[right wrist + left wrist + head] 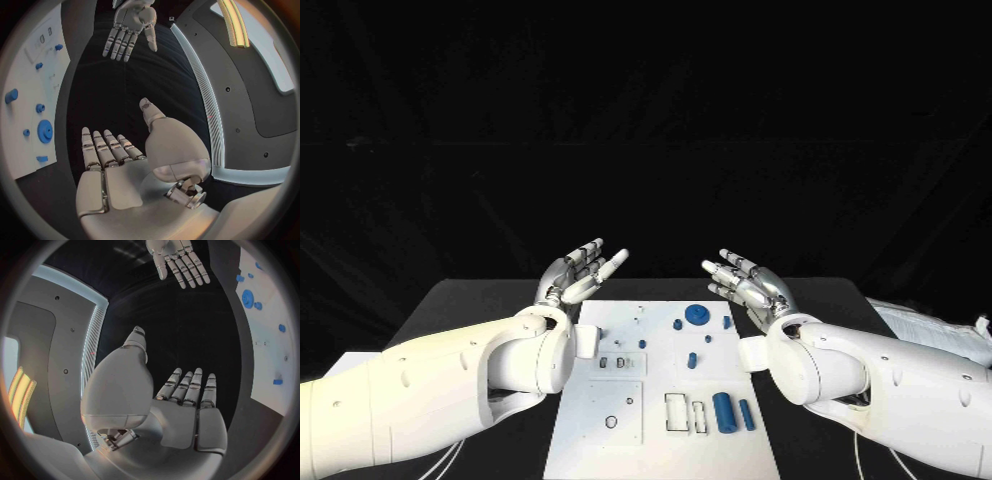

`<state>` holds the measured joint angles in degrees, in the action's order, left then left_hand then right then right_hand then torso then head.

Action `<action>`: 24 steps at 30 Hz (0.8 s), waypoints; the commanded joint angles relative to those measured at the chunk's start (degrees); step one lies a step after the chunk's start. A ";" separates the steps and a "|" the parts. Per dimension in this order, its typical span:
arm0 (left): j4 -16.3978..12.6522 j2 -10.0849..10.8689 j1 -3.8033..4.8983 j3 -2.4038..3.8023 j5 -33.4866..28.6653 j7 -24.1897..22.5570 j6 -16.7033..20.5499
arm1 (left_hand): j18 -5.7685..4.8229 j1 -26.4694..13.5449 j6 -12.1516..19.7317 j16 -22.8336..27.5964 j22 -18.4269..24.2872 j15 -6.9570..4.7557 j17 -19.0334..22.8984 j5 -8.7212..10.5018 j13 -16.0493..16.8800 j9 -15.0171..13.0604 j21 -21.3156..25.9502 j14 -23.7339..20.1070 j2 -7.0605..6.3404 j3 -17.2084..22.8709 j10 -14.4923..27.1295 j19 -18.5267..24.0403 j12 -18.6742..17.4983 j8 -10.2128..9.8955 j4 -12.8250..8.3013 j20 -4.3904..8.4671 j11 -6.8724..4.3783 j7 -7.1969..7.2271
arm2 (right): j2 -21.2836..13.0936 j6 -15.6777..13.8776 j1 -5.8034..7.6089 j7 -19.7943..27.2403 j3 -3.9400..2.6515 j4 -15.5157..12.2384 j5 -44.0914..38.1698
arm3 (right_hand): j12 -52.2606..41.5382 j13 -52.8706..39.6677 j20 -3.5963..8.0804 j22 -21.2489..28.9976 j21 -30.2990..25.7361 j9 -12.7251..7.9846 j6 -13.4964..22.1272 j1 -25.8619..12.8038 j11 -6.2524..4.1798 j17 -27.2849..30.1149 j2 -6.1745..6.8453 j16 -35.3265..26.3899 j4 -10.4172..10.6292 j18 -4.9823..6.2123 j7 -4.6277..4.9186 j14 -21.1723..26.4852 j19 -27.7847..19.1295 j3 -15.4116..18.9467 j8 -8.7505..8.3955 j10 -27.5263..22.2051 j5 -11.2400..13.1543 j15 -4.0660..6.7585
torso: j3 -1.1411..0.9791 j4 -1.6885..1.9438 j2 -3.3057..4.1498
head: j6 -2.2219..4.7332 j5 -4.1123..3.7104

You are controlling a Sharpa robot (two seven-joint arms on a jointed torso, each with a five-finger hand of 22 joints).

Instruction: Assemble the parts on the task board

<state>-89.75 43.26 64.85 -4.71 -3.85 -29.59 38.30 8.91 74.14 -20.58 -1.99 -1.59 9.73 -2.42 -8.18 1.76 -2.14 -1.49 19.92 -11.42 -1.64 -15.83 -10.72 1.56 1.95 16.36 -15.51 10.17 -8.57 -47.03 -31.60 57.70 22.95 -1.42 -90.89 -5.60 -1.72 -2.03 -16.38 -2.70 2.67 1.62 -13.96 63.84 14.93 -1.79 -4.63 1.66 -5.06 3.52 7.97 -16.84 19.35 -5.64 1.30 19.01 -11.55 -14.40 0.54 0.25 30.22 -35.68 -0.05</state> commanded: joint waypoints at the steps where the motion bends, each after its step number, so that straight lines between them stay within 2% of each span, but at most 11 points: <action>1: -0.07 -0.10 0.08 0.05 -1.02 -1.36 -2.63 | 1.22 3.01 -1.37 -0.45 -0.16 0.40 -0.17 -0.43 0.19 -0.16 -0.25 1.28 -0.28 0.01 -1.10 -0.23 0.36 0.35 0.83 -0.95 0.50 -3.80 | -0.31 10.87 -0.40 -4.68 -0.21 -0.37 -6.15 | -0.86 -0.43 -0.40 -0.75 1.64 0.45 -4.04 3.90 0.44 -0.47 0.07 0.73 -1.76 2.11 8.98 -5.58 4.53 -0.45 0.78 5.56 -0.44 -0.34 | 0.01 0.01 -0.02 | 0.00 0.00; 4: -0.07 -0.10 0.08 0.05 -1.02 -1.36 -2.63 | 1.20 3.51 -4.33 -1.13 -0.44 0.87 -0.61 -0.20 0.53 -0.47 -0.69 4.65 1.44 1.85 -4.57 -1.64 0.90 0.87 0.73 -1.17 1.28 -4.57 | -0.51 12.68 -0.62 -5.51 -0.34 -0.47 -7.08 | -1.76 -0.93 -0.35 -1.41 3.06 0.89 -8.62 5.99 0.16 -1.00 -1.23 1.72 -2.88 2.84 9.06 -12.48 8.64 -1.57 1.46 12.14 0.98 0.30 | 0.01 0.01 -0.02 | 0.00 0.00; 6: -0.07 -0.10 0.08 0.05 -1.02 -1.36 -2.63 | 1.11 3.98 -7.76 -1.82 -0.96 1.01 -1.04 -0.20 0.74 -0.69 -1.65 9.11 2.78 3.68 -8.56 -4.92 1.24 1.27 0.59 -1.16 1.57 -4.78 | -0.58 13.36 -0.70 -5.82 -0.38 -0.51 -7.43 | -3.02 -1.44 -0.31 -2.13 4.69 1.38 -14.06 7.78 -0.45 -1.50 -1.71 3.00 -4.00 3.76 8.81 -20.26 13.14 -2.35 2.34 20.10 1.90 1.16 | 0.01 0.01 -0.02 | 0.00 0.00; 7: -0.07 -0.10 0.08 0.05 -1.02 -1.36 -2.63 | 1.11 4.36 -10.48 -2.96 -1.60 1.13 -1.65 -0.05 1.02 -0.92 -2.82 14.27 4.02 4.69 -11.94 -8.87 1.73 1.72 0.52 -1.22 1.84 -4.82 | -0.60 13.51 -0.72 -5.89 -0.39 -0.52 -7.51 | -3.44 -1.57 -0.31 -2.39 5.37 1.55 -16.59 8.65 -0.74 -1.59 -1.69 3.32 -4.70 4.13 8.61 -23.17 14.97 -2.66 2.67 23.41 2.04 1.56 | 0.01 0.01 -0.02 | 0.00 0.00; 8: 0.38 0.93 0.11 0.09 -1.22 -4.61 -3.40 | 0.99 4.71 -12.88 -4.08 -2.26 1.27 -2.19 0.03 1.24 -1.09 -4.16 19.36 4.85 5.34 -15.39 -13.24 2.20 2.06 0.37 -1.27 2.15 -4.78 | -1.26 9.49 -0.44 -4.48 -1.22 1.90 -16.27 | -3.74 -1.65 -0.31 -2.57 5.94 1.64 -18.69 9.23 -1.06 -1.65 -1.68 3.48 -5.24 4.47 8.39 -25.64 16.51 -2.90 2.85 26.32 2.05 1.87 | -0.03 0.17 0.18 | -0.98 -0.25; 9: 0.38 1.00 0.11 0.10 -1.23 -4.74 -3.45 | 0.90 4.85 -13.90 -4.46 -2.51 1.32 -2.35 0.06 1.32 -1.14 -4.72 21.24 5.12 5.53 -16.98 -15.12 2.38 2.17 0.31 -1.27 2.31 -4.72 | -1.29 9.36 -0.43 -4.35 -1.30 1.97 -16.64 | -3.89 -1.70 -0.29 -2.66 6.20 1.69 -19.61 9.46 -1.20 -1.70 -1.61 3.59 -5.47 4.62 8.24 -26.76 17.22 -2.98 2.95 27.55 2.08 2.02 | -0.03 0.18 0.23 | -0.97 -0.26; 11: 0.39 1.43 0.14 0.12 -1.25 -5.21 -3.95 | 0.72 5.41 -18.96 -5.98 -3.97 1.54 -2.80 0.25 1.98 -1.49 -7.95 26.47 6.27 5.99 -26.34 -25.68 3.93 2.93 -0.12 -1.12 2.86 -4.14 | -1.38 8.87 -0.36 -3.74 -1.73 2.43 -19.10 | -4.30 -1.74 -0.24 -2.98 7.38 1.96 -24.52 10.55 -2.03 -1.96 -1.39 4.22 -6.65 5.56 7.50 -32.08 19.72 -3.47 3.51 30.87 2.30 2.91 | -0.07 0.22 0.55 | -1.00 -0.30; 13: 0.27 1.85 0.18 0.14 -1.21 -5.31 -4.57 | 1.48 6.03 -24.74 -7.68 -4.99 0.40 -3.30 0.40 2.35 -1.89 -10.85 31.77 7.05 6.00 -34.12 -33.03 5.32 3.86 -0.79 -0.80 1.83 -4.70 | -1.42 8.88 -0.27 -3.40 -2.23 3.00 -22.35 | -4.48 -1.66 -0.17 -3.36 8.83 2.18 -29.48 11.77 -2.90 -2.07 -1.28 4.97 -7.98 6.68 6.84 -35.77 22.54 -4.28 4.01 33.52 2.73 3.98 | -0.06 0.27 0.82 | -1.01 -0.39; 16: -0.38 2.65 0.26 0.20 -0.73 -4.73 -5.49 | 1.65 6.51 -30.46 -9.11 -5.51 -0.99 -3.96 0.47 2.37 -2.25 -12.78 36.86 7.81 5.77 -38.29 -38.46 6.20 5.07 -1.61 0.40 0.81 -5.06 | -1.60 9.00 -0.12 -3.35 -3.09 3.61 -27.59 | -4.49 -1.54 0.79 -3.93 10.98 2.36 -36.27 12.78 -3.90 -2.08 -1.00 6.04 -9.79 7.13 6.12 -41.10 26.61 -5.81 4.47 37.15 3.23 5.57 | -0.11 0.46 1.50 | -0.86 -0.53; 19: -1.65 3.62 0.32 0.39 -0.07 -3.80 -6.21 | 1.68 6.47 -32.46 -9.49 -5.41 -1.87 -4.71 0.46 2.32 -2.08 -13.25 40.05 8.50 5.35 -40.97 -41.33 6.24 5.41 -2.17 1.25 0.24 -4.78 | -1.92 9.10 0.13 -3.74 -3.98 4.04 -32.90 | -4.24 -1.49 2.23 -4.58 12.95 2.26 -38.83 12.99 -4.61 -2.02 -0.61 6.36 -11.06 7.08 5.58 -44.85 29.66 -7.32 4.26 40.13 3.64 6.80 | -0.09 0.76 2.41 | -0.67 -1.05; 24: -4.21 5.08 0.48 0.89 1.03 -1.69 -8.52 | 1.68 6.94 -34.93 -10.62 -5.46 -3.64 -7.12 0.47 2.71 -1.90 -14.22 45.51 9.21 4.93 -45.32 -45.93 6.33 5.54 -3.25 2.93 -1.16 -3.69 | -2.53 8.57 1.01 -5.58 -5.06 4.67 -42.91 | -3.92 -1.58 4.16 -5.96 16.13 2.33 -42.03 13.08 -6.11 -2.32 0.62 6.72 -11.45 7.07 4.63 -49.70 32.88 -8.69 4.23 44.38 2.45 8.50 | 0.06 1.83 4.00 | -0.28 -2.02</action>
<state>-93.35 48.22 65.20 -3.91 -4.15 -32.15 33.46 9.82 81.10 -55.15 -12.40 -7.06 6.31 -9.23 -7.92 4.41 -4.11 -15.53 64.85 -2.56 3.27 -60.75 -56.13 7.98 7.43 13.46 -12.73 9.18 -12.28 -49.59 -23.08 58.57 18.55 -6.41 -86.29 -37.48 -5.43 -3.48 -14.38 -7.06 14.69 3.69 -49.23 75.45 10.67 -3.76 -4.92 7.33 -14.79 9.32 12.22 -58.30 46.49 -12.34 5.02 56.54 -8.76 -8.31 0.51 1.37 33.00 -36.11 -1.61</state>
